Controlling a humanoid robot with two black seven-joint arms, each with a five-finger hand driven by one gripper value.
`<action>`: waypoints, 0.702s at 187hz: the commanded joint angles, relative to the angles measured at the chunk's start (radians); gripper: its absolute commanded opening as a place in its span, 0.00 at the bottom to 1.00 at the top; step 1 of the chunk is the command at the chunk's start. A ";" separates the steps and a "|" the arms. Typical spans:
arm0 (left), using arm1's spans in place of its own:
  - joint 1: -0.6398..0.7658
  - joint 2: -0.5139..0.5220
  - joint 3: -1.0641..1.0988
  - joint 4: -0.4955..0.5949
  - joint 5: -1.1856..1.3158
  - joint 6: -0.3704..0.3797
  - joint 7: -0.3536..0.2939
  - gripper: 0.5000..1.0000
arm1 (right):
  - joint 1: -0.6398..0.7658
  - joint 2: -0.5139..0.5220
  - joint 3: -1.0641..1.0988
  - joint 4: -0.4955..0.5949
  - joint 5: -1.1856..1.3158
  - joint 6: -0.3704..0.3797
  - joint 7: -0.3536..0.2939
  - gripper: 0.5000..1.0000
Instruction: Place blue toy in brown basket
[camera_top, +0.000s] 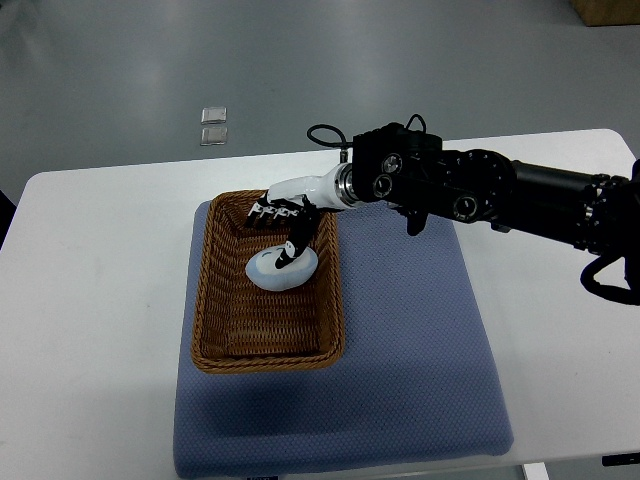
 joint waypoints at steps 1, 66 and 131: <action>0.000 0.000 -0.001 0.000 0.000 0.000 0.000 1.00 | 0.008 0.000 0.073 0.001 0.021 0.009 -0.001 0.79; 0.000 0.000 0.000 -0.002 0.000 0.000 0.000 1.00 | -0.110 -0.115 0.457 -0.002 0.236 -0.006 0.000 0.81; 0.000 0.000 0.005 -0.003 0.000 0.000 0.000 1.00 | -0.429 -0.147 0.929 -0.003 0.364 -0.003 0.076 0.81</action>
